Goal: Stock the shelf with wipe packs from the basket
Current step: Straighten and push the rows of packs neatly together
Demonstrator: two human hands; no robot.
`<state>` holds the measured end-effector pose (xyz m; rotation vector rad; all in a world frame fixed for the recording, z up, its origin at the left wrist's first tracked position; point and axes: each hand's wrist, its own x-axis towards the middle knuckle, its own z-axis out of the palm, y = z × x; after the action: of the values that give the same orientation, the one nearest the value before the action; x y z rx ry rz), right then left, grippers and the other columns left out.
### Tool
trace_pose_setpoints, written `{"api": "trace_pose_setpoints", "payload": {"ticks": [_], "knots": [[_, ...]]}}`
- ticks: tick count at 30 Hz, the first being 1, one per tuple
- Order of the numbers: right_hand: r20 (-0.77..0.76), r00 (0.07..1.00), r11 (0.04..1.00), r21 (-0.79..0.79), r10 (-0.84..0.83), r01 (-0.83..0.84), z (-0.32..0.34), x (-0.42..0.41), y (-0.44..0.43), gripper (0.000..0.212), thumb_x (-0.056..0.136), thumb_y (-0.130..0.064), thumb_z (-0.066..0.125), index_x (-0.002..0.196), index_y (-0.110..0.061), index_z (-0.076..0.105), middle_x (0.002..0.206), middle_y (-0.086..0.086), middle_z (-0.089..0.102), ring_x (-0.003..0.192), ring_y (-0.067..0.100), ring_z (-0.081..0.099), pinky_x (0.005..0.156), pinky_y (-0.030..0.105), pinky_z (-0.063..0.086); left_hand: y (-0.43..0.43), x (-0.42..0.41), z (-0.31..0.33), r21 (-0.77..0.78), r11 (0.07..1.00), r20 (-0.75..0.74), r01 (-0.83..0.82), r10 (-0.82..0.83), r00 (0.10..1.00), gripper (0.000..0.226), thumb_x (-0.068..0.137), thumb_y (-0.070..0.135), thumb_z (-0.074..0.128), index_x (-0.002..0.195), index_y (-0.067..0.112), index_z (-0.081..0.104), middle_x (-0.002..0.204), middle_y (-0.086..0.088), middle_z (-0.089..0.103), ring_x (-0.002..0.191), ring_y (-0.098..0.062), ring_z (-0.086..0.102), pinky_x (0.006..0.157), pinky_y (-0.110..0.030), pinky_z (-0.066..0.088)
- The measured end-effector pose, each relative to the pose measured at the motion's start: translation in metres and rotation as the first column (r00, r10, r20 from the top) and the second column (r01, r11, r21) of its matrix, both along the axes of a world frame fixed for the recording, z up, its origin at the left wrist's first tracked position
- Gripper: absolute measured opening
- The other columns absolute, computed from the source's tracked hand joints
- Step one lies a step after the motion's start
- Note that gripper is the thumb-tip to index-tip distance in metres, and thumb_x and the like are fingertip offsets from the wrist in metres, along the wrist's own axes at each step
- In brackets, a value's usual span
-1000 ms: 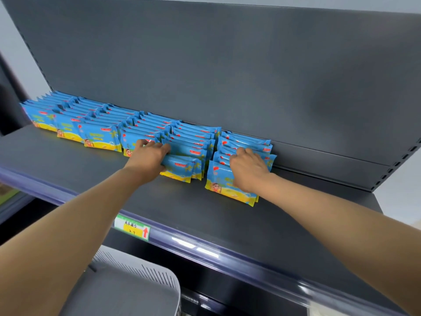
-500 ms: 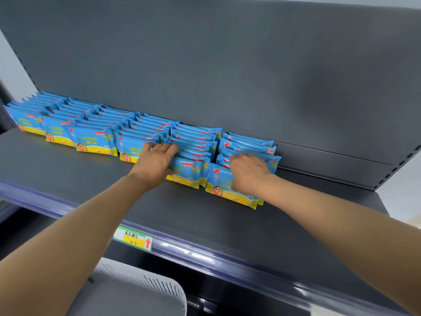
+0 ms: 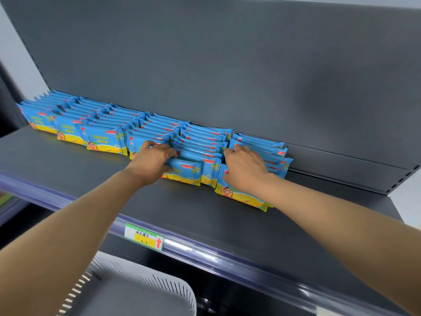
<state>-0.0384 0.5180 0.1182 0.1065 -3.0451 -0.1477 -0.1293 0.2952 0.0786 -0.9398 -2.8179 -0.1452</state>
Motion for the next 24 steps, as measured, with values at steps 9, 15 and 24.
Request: {"api": "trace_pose_setpoints", "payload": {"ticks": [9,15,24], "knots": [[-0.072,0.994,0.996,-0.002,0.084,-0.085,0.006,-0.030,-0.038,0.021,0.087,-0.012,0.051,0.107,-0.006,0.053,0.111,0.013,0.056,0.104,0.031,0.052,0.081,0.036,0.041,-0.060,-0.027,0.012,-0.091,0.986,-0.030,-0.138,0.136,0.990,0.026,0.082,0.018,0.065,0.108,0.016,0.058,0.098,-0.004,0.056,0.101,-0.026,0.052,0.092,-0.036,0.023],[-0.064,0.994,0.996,-0.016,0.090,-0.091,0.003,-0.040,-0.052,0.021,0.085,-0.009,0.049,0.106,-0.006,0.054,0.106,0.012,0.056,0.101,0.030,0.050,0.077,0.034,0.037,-0.068,-0.049,0.010,-0.121,0.978,-0.098,-0.167,0.156,0.983,0.029,0.085,0.019,0.061,0.113,0.015,0.056,0.106,-0.006,0.054,0.107,-0.027,0.048,0.093,-0.036,0.024],[-0.048,0.997,0.998,-0.013,0.061,-0.062,0.005,-0.044,-0.049,0.021,0.089,-0.013,0.048,0.108,-0.007,0.053,0.112,0.012,0.054,0.107,0.029,0.048,0.085,0.036,0.040,-0.060,-0.056,0.000,-0.187,0.970,-0.159,-0.156,0.127,0.979,0.057,0.087,0.038,0.059,0.134,0.017,0.034,0.128,-0.005,0.040,0.117,-0.025,0.039,0.098,-0.037,0.030]]}}
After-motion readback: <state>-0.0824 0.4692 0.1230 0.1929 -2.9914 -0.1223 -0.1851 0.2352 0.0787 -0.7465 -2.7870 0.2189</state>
